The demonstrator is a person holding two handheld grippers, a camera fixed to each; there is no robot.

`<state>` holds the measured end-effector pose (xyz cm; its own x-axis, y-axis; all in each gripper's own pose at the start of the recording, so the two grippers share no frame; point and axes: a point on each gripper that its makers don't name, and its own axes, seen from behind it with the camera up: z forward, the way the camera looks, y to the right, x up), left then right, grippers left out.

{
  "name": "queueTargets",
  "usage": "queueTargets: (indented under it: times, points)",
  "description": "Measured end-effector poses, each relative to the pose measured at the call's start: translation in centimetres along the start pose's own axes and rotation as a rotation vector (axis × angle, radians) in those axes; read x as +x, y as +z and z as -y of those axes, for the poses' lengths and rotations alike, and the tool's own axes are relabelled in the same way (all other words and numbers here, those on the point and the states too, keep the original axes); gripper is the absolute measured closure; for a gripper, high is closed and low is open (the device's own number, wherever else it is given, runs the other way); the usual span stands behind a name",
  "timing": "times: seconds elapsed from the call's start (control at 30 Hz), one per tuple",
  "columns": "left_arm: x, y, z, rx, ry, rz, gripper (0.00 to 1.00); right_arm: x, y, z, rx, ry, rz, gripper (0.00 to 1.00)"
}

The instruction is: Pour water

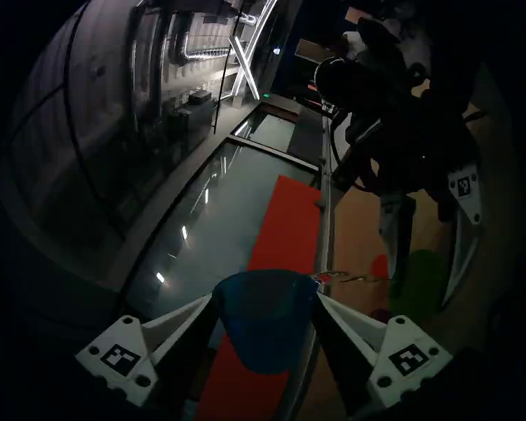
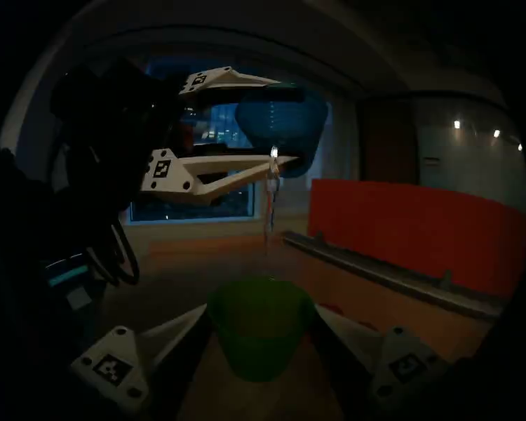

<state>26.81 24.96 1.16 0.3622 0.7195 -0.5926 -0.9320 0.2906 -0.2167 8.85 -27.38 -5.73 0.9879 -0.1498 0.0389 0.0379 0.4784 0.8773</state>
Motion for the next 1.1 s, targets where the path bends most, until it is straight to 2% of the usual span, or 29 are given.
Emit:
queueTargets:
  times: [0.37, 1.1]
  points:
    - [0.19, -0.15, 0.67, 0.005, 0.040, 0.005, 0.13, 0.10, -0.07, -0.06, -0.005, -0.002, -0.002, 0.00]
    - [0.07, -0.19, 0.71, 0.008, 0.102, 0.015, 0.13, 0.02, -0.17, -0.13, -0.006, -0.012, -0.002, 0.00]
